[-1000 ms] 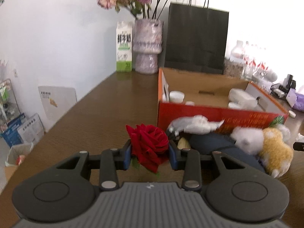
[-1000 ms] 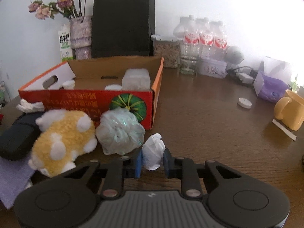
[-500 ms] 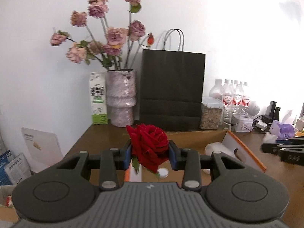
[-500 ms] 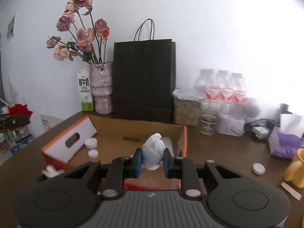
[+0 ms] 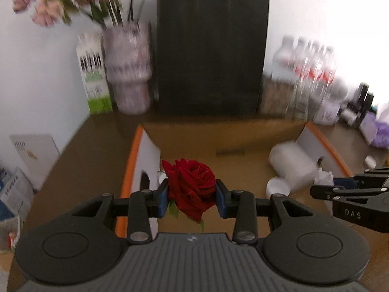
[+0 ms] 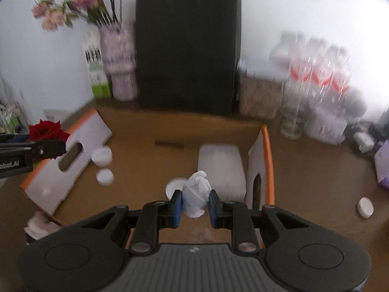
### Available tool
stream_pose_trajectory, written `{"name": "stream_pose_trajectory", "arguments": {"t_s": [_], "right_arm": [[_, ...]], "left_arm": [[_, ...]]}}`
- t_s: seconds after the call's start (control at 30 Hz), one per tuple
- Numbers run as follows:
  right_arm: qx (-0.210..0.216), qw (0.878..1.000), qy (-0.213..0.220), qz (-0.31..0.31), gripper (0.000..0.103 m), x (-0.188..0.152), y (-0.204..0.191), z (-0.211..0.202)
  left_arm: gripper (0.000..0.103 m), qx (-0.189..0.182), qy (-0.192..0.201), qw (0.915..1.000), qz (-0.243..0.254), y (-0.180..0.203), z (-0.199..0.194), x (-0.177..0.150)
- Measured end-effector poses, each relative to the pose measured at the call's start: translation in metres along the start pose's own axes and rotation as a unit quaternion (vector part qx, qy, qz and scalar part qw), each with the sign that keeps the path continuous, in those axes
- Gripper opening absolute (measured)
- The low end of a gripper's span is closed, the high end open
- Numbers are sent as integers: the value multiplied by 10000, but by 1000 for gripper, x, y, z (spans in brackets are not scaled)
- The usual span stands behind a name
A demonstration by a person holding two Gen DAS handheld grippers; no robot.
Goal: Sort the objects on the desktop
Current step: 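Carry the rose and tissue into the box and open both tools, then lift both open tools out of the box back toward the table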
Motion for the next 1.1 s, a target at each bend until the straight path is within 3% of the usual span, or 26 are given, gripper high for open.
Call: {"name": "stream_pose_trajectory", "arguments": {"t_s": [0.13, 0.3, 0.57, 0.63, 0.73, 0.77, 0.8, 0.83, 0.9, 0.93, 0.97, 1.1], "right_arm": [[-107, 9993, -350, -38, 21, -5, 3, 21], [-171, 9983, -533, -167, 21, -12, 2, 33], [-151, 9971, -712, -205, 25, -15, 2, 43], [-111, 9967, -784, -189, 26, -16, 3, 45], [-60, 9969, -767, -190, 37, -15, 1, 43], [-19, 9969, -761, -193, 44, -14, 0, 42], [29, 9969, -759, -197, 52, -14, -3, 40], [61, 9969, -756, -209, 57, -13, -5, 37], [136, 9973, -688, -237, 83, -11, -11, 30], [123, 9976, -610, -286, 91, -10, -15, 25], [94, 9980, -521, -336, 97, -9, -18, 20], [20, 9987, -351, -359, 103, -5, -21, 1]], "left_arm": [[38, -32, -588, 9983, -7, -1, 32, -7], [38, -15, -996, 9950, 120, 0, 54, -15], [41, 9, -1231, 9922, 202, 3, 65, -22], [49, 52, -1213, 9924, 193, 3, 63, -20], [67, 29, -1119, 9935, 189, 3, 59, -17], [73, 45, -1081, 9939, 204, 4, 57, -15], [86, 103, -1043, 9943, 216, 4, 54, -14], [90, 149, -987, 9947, 228, 4, 51, -12], [96, 109, -837, 9962, 237, 5, 42, -9], [103, 96, -780, 9967, 210, 4, 38, -8], [103, 112, -689, 9974, 172, 3, 32, -6], [103, 173, -412, 9990, 95, -2, 10, -2]]}}
Point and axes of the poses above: each gripper's, at about its wrist camera, not at the fingertips, and z roughly the way its jaws point, y to its right, x to its top, the point moved 4 cm from there along z, roughly the way its jaws point, and after that the axes turned 8 degrees about z, right-handed, at the moved point
